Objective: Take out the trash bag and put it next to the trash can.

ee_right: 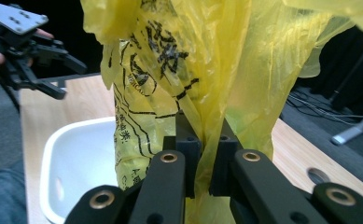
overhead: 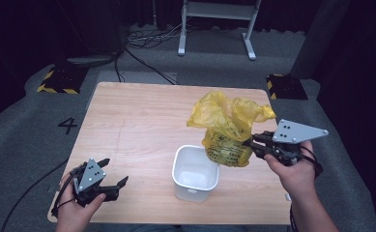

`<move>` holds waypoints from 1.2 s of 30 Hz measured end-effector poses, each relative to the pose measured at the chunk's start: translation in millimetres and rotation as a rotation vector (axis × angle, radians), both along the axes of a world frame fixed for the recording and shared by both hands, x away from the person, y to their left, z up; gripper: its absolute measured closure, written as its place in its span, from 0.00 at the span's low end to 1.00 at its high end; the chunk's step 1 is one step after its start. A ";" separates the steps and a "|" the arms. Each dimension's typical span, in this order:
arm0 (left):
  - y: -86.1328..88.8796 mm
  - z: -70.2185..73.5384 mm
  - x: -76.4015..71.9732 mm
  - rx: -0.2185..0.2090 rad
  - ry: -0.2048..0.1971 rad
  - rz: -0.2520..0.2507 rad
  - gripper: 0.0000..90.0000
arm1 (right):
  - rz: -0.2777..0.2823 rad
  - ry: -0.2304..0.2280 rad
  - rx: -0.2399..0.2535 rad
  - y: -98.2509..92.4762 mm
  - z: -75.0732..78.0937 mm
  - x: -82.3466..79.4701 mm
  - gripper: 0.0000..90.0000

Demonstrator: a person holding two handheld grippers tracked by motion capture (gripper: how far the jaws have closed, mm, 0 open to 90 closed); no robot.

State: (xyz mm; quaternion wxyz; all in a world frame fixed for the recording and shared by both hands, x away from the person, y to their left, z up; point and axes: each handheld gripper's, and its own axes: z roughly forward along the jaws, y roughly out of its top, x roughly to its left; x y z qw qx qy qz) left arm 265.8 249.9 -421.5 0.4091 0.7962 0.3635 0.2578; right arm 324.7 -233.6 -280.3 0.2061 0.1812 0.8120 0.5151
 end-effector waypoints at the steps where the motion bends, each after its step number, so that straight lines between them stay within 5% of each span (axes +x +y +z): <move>1: 1.6 -0.6 0.5 0.001 0.002 0.003 0.20 | -0.009 -0.001 -0.001 -3.0 -0.4 0.9 0.96; 18: 14.1 -17.8 7.3 0.017 0.049 0.026 0.19 | -0.130 0.051 -0.036 -37.3 -34.7 27.2 0.95; 36: 9.5 -45.5 10.7 0.086 0.115 0.014 0.19 | -0.135 0.146 -0.078 -24.7 -98.9 46.9 0.95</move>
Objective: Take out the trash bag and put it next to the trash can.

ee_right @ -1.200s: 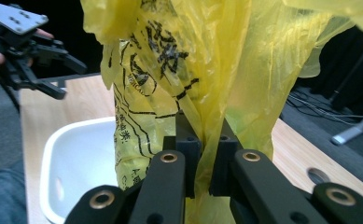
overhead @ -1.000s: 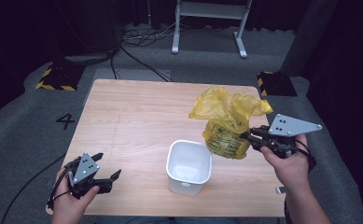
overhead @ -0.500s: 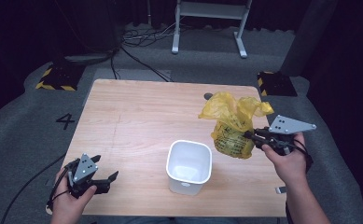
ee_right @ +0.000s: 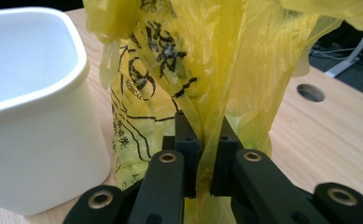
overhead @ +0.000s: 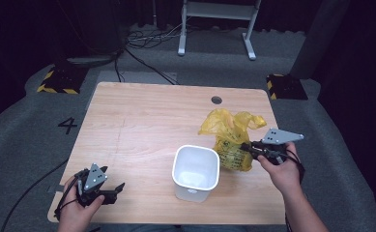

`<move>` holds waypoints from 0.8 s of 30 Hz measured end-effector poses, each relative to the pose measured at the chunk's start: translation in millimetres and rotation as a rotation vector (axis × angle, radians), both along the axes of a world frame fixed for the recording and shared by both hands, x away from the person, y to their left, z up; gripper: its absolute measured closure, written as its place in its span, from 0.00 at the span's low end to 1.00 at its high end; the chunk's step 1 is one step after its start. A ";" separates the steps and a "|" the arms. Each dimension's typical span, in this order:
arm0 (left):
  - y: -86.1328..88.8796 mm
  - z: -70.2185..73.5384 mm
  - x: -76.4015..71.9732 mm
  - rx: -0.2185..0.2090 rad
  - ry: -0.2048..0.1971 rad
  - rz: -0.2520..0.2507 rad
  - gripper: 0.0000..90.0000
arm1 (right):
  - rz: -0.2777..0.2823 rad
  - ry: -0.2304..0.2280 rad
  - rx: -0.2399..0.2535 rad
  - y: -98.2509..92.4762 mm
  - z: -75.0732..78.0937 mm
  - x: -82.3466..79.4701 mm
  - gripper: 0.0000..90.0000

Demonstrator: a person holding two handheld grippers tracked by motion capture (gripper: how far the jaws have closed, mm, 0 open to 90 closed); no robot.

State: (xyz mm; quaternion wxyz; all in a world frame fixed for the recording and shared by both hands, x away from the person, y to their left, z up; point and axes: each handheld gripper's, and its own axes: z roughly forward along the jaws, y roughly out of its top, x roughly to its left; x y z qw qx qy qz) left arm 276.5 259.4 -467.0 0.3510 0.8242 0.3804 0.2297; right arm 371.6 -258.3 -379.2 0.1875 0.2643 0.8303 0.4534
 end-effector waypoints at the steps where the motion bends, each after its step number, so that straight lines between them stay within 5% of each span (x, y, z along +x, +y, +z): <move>1: -0.3 -0.3 -0.1 0.001 0.001 0.000 0.19 | 0.004 0.004 -0.001 2.3 -3.0 0.8 0.95; 11: 0.9 -3.4 0.1 -0.005 0.014 0.005 0.19 | 0.013 0.054 -0.013 10.1 -33.9 5.6 0.90; 18: -1.1 -3.3 0.7 -0.009 0.013 0.001 0.19 | -0.030 0.046 0.008 0.9 -36.8 -0.2 0.50; 24: 0.2 -0.8 0.2 -0.017 0.007 0.001 0.19 | -0.056 0.029 0.028 -8.9 -27.8 -12.4 0.35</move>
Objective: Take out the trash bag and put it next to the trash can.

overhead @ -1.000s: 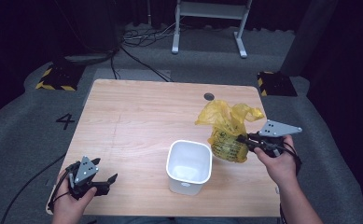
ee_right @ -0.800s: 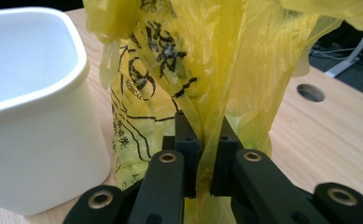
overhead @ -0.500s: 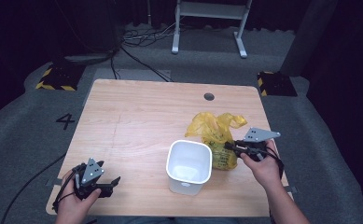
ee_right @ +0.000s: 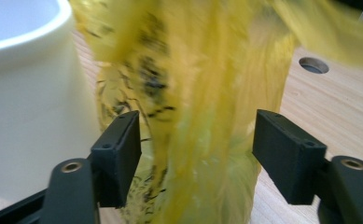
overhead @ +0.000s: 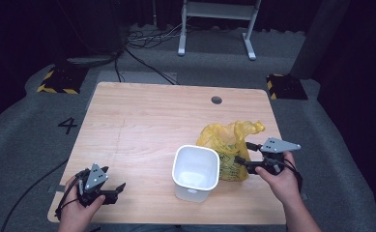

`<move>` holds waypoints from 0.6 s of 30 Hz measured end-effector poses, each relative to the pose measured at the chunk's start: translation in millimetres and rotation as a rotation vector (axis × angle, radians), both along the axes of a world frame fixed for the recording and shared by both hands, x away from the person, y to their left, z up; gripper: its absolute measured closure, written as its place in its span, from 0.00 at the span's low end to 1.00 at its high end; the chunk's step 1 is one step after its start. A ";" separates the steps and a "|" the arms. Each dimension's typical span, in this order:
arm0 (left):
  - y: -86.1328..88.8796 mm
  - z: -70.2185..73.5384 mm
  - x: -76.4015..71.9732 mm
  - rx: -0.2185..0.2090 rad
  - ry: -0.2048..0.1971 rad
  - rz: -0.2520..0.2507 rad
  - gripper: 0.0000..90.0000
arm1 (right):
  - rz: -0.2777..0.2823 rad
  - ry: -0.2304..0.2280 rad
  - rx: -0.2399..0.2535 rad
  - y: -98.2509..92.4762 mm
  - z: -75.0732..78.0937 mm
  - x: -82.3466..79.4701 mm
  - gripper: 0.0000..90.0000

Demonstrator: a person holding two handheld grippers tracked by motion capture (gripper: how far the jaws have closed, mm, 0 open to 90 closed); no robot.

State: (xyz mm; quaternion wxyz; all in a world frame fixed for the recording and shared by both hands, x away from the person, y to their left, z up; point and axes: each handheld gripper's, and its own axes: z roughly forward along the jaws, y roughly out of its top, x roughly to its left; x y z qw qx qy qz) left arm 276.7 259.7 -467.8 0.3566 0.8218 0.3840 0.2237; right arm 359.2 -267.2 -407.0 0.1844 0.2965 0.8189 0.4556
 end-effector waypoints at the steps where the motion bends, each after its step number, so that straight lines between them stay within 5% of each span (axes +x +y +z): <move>1: 0.0 0.0 -0.2 -0.005 -0.002 0.001 0.19 | 0.001 -0.005 -0.004 -1.5 2.2 -3.0 0.35; 8: 1.9 4.8 -1.7 -0.004 -0.008 -0.001 0.19 | -0.015 -0.021 -0.014 -15.4 16.5 -21.8 0.33; 18: 8.6 9.3 -4.2 -0.015 -0.010 0.016 0.19 | -0.082 0.017 -0.020 -47.0 10.2 -29.3 0.30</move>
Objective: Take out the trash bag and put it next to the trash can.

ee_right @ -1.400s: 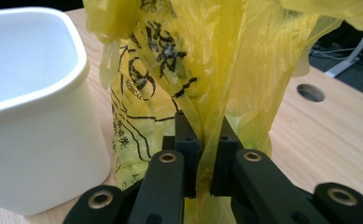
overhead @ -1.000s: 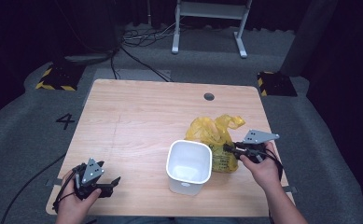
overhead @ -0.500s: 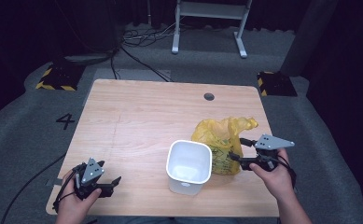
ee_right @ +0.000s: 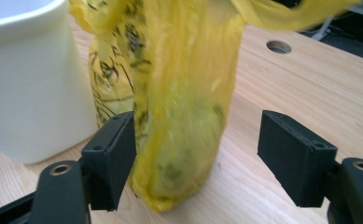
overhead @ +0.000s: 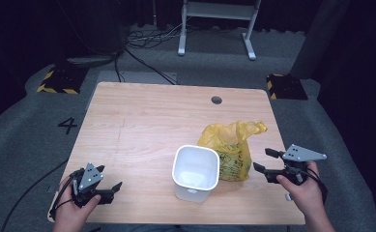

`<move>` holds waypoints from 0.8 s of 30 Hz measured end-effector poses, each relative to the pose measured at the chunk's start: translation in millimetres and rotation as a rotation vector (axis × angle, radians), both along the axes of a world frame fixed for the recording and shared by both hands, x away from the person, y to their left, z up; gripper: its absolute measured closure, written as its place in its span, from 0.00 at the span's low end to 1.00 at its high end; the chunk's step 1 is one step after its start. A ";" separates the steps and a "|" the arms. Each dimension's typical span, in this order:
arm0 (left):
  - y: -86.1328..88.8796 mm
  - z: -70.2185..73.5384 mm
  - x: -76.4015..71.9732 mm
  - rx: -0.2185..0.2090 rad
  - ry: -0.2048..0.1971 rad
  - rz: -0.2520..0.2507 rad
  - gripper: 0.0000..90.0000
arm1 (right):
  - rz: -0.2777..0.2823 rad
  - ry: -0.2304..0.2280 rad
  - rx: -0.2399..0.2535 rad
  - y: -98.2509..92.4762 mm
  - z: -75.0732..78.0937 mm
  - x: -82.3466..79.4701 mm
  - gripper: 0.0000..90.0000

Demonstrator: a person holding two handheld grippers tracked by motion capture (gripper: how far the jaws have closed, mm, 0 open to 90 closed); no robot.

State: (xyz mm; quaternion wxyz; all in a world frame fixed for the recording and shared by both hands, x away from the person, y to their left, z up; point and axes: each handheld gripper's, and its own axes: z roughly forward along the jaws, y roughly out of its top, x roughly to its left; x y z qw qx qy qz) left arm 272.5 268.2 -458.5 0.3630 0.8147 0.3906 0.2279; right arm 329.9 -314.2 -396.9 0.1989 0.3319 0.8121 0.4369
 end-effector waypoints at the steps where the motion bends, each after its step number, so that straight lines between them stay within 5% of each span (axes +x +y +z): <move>1: 1.2 0.4 0.3 0.006 -0.001 -0.003 0.19 | 0.000 0.000 0.000 0.0 0.0 0.0 0.30; 17: 20.2 -5.7 2.4 0.021 0.068 0.074 0.19 | -0.059 0.101 -0.024 -34.4 -25.2 -11.0 0.19; 24: 28.0 -11.9 4.8 0.040 0.098 0.068 0.18 | -0.089 0.126 -0.041 -43.0 -40.9 -11.2 0.18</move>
